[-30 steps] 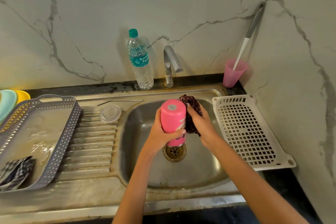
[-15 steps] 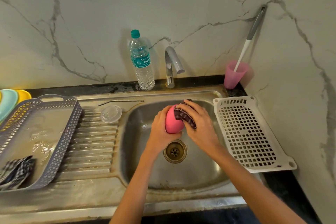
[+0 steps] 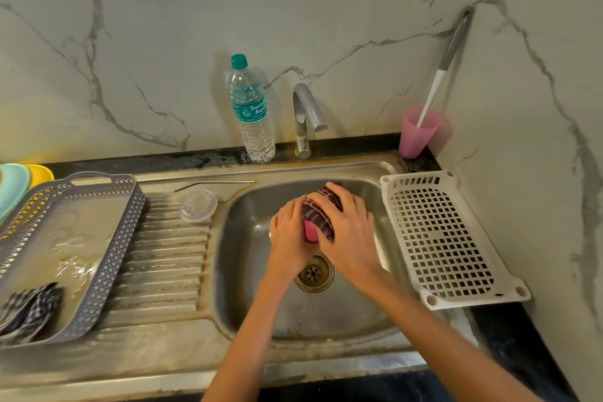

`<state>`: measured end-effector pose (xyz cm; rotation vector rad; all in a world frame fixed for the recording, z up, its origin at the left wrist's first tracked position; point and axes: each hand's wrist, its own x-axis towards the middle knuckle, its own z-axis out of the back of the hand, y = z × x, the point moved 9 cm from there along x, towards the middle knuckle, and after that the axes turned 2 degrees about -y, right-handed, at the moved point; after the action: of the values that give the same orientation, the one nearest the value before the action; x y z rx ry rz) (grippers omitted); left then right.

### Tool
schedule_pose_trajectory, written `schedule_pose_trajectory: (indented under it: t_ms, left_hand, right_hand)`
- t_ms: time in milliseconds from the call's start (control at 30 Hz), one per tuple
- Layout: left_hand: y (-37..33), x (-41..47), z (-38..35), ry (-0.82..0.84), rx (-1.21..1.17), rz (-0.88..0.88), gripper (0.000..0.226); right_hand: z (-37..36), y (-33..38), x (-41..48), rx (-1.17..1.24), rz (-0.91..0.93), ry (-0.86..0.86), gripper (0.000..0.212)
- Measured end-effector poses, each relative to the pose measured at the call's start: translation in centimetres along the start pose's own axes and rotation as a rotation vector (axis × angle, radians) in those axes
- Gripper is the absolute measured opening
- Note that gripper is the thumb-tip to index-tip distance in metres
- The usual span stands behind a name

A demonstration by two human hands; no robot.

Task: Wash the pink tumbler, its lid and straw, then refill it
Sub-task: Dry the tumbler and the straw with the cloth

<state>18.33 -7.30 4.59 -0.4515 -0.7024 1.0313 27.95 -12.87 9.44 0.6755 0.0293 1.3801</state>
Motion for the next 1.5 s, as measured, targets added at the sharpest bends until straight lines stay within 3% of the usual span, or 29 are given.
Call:
schedule_pose_trajectory:
  t_ms: [133, 233, 300, 400, 500, 567, 667, 733, 833, 900, 1067, 1200, 1300, 1400, 1500]
  left_hand:
    - [-0.4, -0.4, 0.4, 0.002, 0.112, -0.165, 0.082]
    - [-0.3, -0.4, 1.4, 0.01, 0.029, -0.189, 0.087]
    - [-0.4, -0.3, 2.2, 0.0, -0.08, -0.175, 0.085]
    - [0.0, -0.2, 2.8, 0.029, -0.358, -0.055, 0.084]
    - [1.4, -0.5, 2.6, 0.007, -0.746, 0.229, 0.093]
    - [2.3, -0.9, 2.2, -0.048, -0.972, 0.389, 0.097]
    - [3.0, -1.5, 1.2, -0.032, -1.152, 0.482, 0.081]
    - [2.8, -1.7, 0.7, 0.075, -1.191, 0.488, 0.076]
    - [2.4, -2.2, 0.1, 0.232, -1.193, 0.488, 0.105]
    - [2.6, -2.0, 0.6, 0.197, -1.192, 0.485, 0.109]
    - [3.5, -0.8, 2.3, -0.031, -1.275, 0.512, 0.081]
    - [6.3, -1.8, 1.4, -0.195, -1.364, 0.78, 0.096]
    - [6.4, -2.9, 0.3, -0.147, -1.387, 0.89, 0.098]
    - [4.7, -2.8, -0.4, -0.014, -1.477, 0.845, 0.076]
    - [3.1, -2.8, -0.2, 0.062, -1.482, 0.78, 0.06]
  right_hand:
    - [-0.1, -1.6, 2.4, 0.221, -0.212, 0.132, 0.034]
    - [-1.3, -3.2, 3.3, 0.645, -0.52, 0.408, 0.037]
    - [-2.3, -3.8, 2.6, 0.884, -0.691, 0.503, 0.037]
    - [-2.9, -3.5, 1.6, 1.194, -0.773, 0.451, 0.032]
    - [-3.5, -2.7, 0.5, 1.382, -0.768, 0.345, 0.032]
    - [-3.5, -2.2, -0.1, 1.283, -0.639, 0.263, 0.018]
    - [-2.0, -1.0, 0.0, 0.916, -0.241, 0.103, 0.031]
    - [-1.0, -0.1, 0.6, 0.79, -0.074, 0.042, 0.032]
    - [-0.8, -0.3, 2.0, 0.899, -0.186, 0.089, 0.027]
    - [-1.3, -0.4, 2.6, 0.979, -0.311, 0.184, 0.025]
    - [-1.4, -0.5, 2.7, 0.832, -0.251, 0.266, 0.025]
    - [-1.7, -0.4, 1.2, 0.586, -0.051, 0.222, 0.034]
    - [-1.7, 0.7, -0.2, 0.5, 0.067, 0.15, 0.041]
    - [-1.5, 1.6, 0.0, 0.447, 0.117, 0.101, 0.043]
    - [-1.0, 1.9, 1.8, 0.587, 0.06, 0.064, 0.037]
